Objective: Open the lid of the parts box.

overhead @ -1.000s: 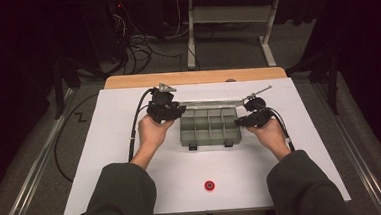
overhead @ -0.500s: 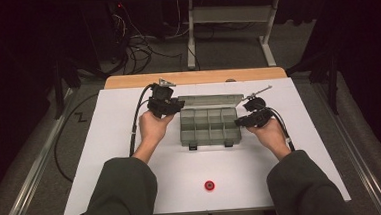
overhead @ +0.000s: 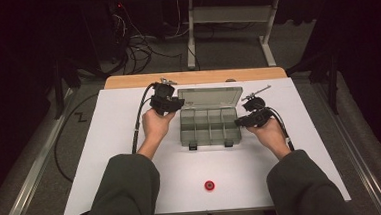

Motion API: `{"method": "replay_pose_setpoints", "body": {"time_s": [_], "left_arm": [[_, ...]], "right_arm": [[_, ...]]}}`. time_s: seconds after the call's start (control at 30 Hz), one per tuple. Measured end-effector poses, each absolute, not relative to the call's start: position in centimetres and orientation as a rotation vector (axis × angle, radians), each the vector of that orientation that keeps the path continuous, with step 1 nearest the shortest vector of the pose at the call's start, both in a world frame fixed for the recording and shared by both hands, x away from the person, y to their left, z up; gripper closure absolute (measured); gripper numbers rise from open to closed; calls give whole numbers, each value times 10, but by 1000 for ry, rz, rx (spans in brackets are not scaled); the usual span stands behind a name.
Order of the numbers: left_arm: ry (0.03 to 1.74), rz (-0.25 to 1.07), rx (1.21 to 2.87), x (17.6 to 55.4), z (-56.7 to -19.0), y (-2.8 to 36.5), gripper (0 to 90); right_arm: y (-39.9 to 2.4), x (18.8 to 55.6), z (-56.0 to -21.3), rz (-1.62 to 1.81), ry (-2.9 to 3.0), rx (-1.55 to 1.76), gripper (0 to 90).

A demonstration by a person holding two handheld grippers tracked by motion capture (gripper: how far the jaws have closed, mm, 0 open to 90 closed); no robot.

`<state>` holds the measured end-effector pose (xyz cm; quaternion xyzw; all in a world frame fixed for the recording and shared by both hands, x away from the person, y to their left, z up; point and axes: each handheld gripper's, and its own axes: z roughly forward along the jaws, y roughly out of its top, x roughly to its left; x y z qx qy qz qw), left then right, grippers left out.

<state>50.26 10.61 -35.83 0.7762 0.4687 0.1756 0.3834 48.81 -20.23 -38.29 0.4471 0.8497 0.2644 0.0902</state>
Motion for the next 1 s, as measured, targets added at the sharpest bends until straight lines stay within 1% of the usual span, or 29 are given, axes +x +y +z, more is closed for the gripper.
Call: {"method": "replay_pose_setpoints", "body": {"time_s": [0.4, 0.93, 1.0], "left_arm": [[1255, 437, 1989, 521, -376, 103, 747], [1291, 430, 2019, 531, -393, 99, 761], [1304, 424, 2004, 532, -396, 99, 760]], "right_arm": [[-201, 487, -383, 774, 2530, 1308, 759], [-199, 487, -382, 755, 2531, 1297, 761], [-199, 487, -382, 754, 2531, 1293, 760]]}}
